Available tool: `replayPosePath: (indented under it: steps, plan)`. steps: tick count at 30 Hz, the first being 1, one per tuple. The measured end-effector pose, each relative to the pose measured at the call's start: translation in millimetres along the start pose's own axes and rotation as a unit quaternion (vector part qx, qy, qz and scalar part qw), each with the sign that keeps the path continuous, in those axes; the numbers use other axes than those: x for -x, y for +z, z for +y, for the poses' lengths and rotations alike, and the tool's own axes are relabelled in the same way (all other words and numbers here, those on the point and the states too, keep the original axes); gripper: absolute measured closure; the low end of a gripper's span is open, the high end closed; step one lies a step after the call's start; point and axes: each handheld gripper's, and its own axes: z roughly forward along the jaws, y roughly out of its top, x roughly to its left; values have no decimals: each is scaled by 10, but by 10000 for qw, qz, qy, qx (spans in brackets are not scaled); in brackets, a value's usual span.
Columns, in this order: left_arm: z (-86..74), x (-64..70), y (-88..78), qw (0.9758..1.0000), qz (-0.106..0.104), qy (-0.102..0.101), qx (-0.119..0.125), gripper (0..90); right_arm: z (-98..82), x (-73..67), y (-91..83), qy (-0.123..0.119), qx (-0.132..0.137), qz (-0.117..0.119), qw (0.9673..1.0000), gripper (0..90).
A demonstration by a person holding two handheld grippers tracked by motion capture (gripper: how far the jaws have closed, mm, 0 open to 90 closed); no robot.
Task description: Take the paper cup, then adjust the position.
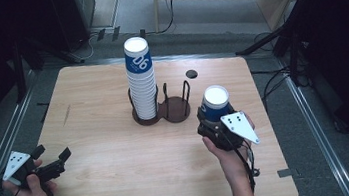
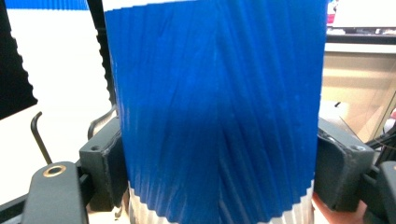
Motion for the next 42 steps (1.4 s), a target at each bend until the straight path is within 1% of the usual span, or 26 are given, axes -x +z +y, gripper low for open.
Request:
replayPosePath:
  steps: [2, 5, 6, 8, 9, 10, 11, 13, 14, 15, 16, 17, 18, 21, 24, 25, 27, 29, 30, 33, 34, 36, 39, 40, 41, 42]
  plan:
    - [35, 29, -13, 10000, -45, -53, 11, 9, -57, 8, -11, -36, -43, -20, 10000, 191]
    - [102, 134, -20, 9997, -230, -63, -46, 9, -124, 10, -16, -70, -86, -53, 9999, 191]
    - [117, 181, -4, 9996, -268, -41, -63, 9, -140, -2, -13, -40, -109, -94, 9999, 191]
    - [151, 278, 46, 9993, -344, 28, -141, 9, -173, -30, -9, -84, -104, -216, 9997, 192]
    - [171, 325, 69, 9989, -434, 27, -182, 9, -196, -56, -7, -74, -125, -227, 9996, 192]
    - [189, 376, 93, 9983, -528, 70, -234, 9, -220, -83, -4, -98, -151, -225, 9996, 192]
    - [203, 430, 112, 9976, -594, 169, -304, 9, -248, -114, 0, -139, -171, -226, 9995, 192]
    - [205, 523, 134, 9962, -631, 410, -440, 9, -294, -175, 5, -191, -223, -226, 9993, 192]
    - [199, 574, 150, 9944, -704, 560, -548, 9, -307, -190, 8, -202, -235, -210, 9993, 192]
    - [197, 607, 166, 9929, -772, 648, -632, 9, -326, -214, 15, -201, -254, -192, 9993, 192]
    - [199, 634, 178, 9918, -826, 689, -689, 9, -340, -234, 19, -198, -278, -170, 9993, 192]
    - [203, 652, 185, 9912, -883, 678, -713, 9, -356, -253, 26, -213, -281, -164, 9992, 193]
    - [213, 681, 199, 9903, -983, 652, -734, 9, -369, -272, 31, -210, -296, -140, 9992, 193]
    - [240, 759, 228, 9875, -1121, 783, -787, 9, -439, -372, 53, -369, -383, -43, 9986, 192]
    - [267, 838, 254, 9841, -1317, 854, -828, 9, -508, -473, 51, -645, -419, 39, 9970, 192]
    - [273, 859, 261, 9838, -1339, 859, -826, 9, -532, -506, 45, -706, -434, 79, 9965, 192]
    - [292, 910, 274, 9819, -1430, 900, -852, 9, -559, -545, 40, -753, -468, 121, 9960, 192]
    - [311, 949, 284, 9802, -1543, 895, -854, 9, -587, -580, 39, -784, -501, 129, 9956, 192]
    - [320, 983, 293, 9789, -1630, 887, -852, 9, -598, -595, 41, -787, -509, 135, 9955, 192]
    - [336, 1068, 305, 9748, -1787, 989, -898, 9, -646, -677, 52, -934, -561, 180, 9939, 192]
    - [342, 1091, 302, 9733, -1843, 1027, -907, 9, -657, -708, 55, -950, -571, 223, 9936, 192]
    - [356, 1136, 291, 9708, -1979, 1042, -867, 9, -680, -777, 57, -1063, -573, 280, 9923, 192]
    - [374, 1196, 275, 9683, -2090, 1108, -803, 9, -712, -887, 50, -1242, -578, 387, 9898, 191]
    - [376, 1209, 276, 9675, -2122, 1106, -816, 9, -722, -920, 47, -1305, -579, 434, 9888, 191]
    - [376, 1228, 282, 9662, -2169, 1112, -842, 9, -728, -945, 43, -1336, -587, 456, 9882, 191]
    - [376, 1239, 284, 9657, -2180, 1108, -875, 9, -737, -983, 38, -1421, -569, 486, 9870, 191]
